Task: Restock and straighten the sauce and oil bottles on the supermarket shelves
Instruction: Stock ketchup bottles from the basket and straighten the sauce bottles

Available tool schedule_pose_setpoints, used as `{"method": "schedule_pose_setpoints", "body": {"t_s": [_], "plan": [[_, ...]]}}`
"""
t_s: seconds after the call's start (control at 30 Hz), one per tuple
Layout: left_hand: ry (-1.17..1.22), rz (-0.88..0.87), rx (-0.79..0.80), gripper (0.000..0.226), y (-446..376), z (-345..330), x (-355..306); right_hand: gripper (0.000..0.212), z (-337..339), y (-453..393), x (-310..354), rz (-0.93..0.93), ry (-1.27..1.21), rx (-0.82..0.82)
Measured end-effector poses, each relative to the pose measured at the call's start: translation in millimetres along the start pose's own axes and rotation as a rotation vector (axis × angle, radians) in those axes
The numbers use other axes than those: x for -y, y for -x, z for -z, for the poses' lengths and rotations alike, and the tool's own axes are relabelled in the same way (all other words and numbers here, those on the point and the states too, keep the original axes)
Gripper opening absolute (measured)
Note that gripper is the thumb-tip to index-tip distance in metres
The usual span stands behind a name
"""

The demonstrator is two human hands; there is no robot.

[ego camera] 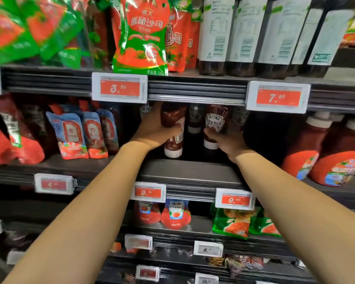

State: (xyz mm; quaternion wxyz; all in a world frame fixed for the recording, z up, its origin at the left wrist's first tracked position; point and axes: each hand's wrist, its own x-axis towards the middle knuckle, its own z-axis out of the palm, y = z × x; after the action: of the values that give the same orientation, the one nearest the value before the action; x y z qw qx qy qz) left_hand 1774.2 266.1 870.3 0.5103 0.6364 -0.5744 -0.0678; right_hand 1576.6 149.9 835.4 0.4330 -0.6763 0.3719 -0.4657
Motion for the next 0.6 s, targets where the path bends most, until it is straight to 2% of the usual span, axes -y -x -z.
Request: {"method": "schedule_pose_setpoints", "body": {"t_s": [0.1, 0.2, 0.27, 0.33, 0.4, 0.47, 0.5, 0.53, 0.6], "plan": [[-0.052, 0.01, -0.083, 0.062, 5, -13, 11, 0.037, 4, -2, 1, -0.065, 0.119, 0.036], [-0.094, -0.001, -0.015, 0.072, 9, -16, 26, 0.052, 20, 8, 7, -0.193, 0.451, 0.081], [-0.095, 0.021, 0.095, 0.078, 15, -13, 35, 0.043, 21, 23, 14, -0.139, 0.661, -0.033], [-0.065, 0.066, 0.214, 0.076, 17, -12, 42, 0.041, 5, 40, 27, -0.026, 0.603, -0.046], [-0.094, 0.084, 0.242, 0.066, 16, -12, 45, 0.065, -23, 49, 45, -0.033, 0.446, 0.12], [-0.138, 0.05, 0.216, 0.061, 14, -13, 47, 0.091, -52, 43, 56, -0.075, 0.466, 0.222], [-0.159, 0.037, 0.196, 0.059, 13, -13, 47, 0.095, -64, 38, 59, -0.072, 0.511, 0.225], [-0.171, 0.028, 0.175, 0.056, 12, -13, 48, 0.093, -73, 31, 59, -0.054, 0.555, 0.198], [-0.202, 0.008, 0.134, 0.055, 10, -13, 49, 0.074, -82, 22, 55, -0.011, 0.59, 0.121]]}}
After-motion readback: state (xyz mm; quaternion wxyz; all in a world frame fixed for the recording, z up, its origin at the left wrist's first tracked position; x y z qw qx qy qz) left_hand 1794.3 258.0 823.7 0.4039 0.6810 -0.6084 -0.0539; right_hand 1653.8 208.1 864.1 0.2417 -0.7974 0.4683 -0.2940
